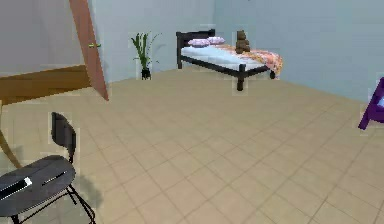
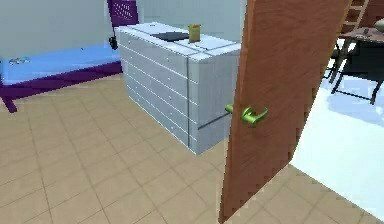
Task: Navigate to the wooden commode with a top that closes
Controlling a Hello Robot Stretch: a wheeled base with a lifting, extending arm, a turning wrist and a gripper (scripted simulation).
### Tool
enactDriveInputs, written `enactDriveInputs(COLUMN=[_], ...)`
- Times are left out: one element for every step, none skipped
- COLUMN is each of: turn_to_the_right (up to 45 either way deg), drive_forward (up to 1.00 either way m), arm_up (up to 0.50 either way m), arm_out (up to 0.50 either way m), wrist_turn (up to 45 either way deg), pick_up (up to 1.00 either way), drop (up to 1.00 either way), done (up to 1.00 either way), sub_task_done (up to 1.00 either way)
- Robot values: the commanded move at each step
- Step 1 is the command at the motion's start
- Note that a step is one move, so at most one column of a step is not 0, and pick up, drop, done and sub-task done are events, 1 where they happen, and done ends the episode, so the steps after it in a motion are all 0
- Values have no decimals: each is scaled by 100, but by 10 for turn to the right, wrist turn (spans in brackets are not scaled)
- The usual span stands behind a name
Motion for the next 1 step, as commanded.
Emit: enactDriveInputs(turn_to_the_right=[0], drive_forward=[100], arm_up=[0], arm_out=[0], wrist_turn=[0], pick_up=[0], drop=[0], done=[0], sub_task_done=[0])
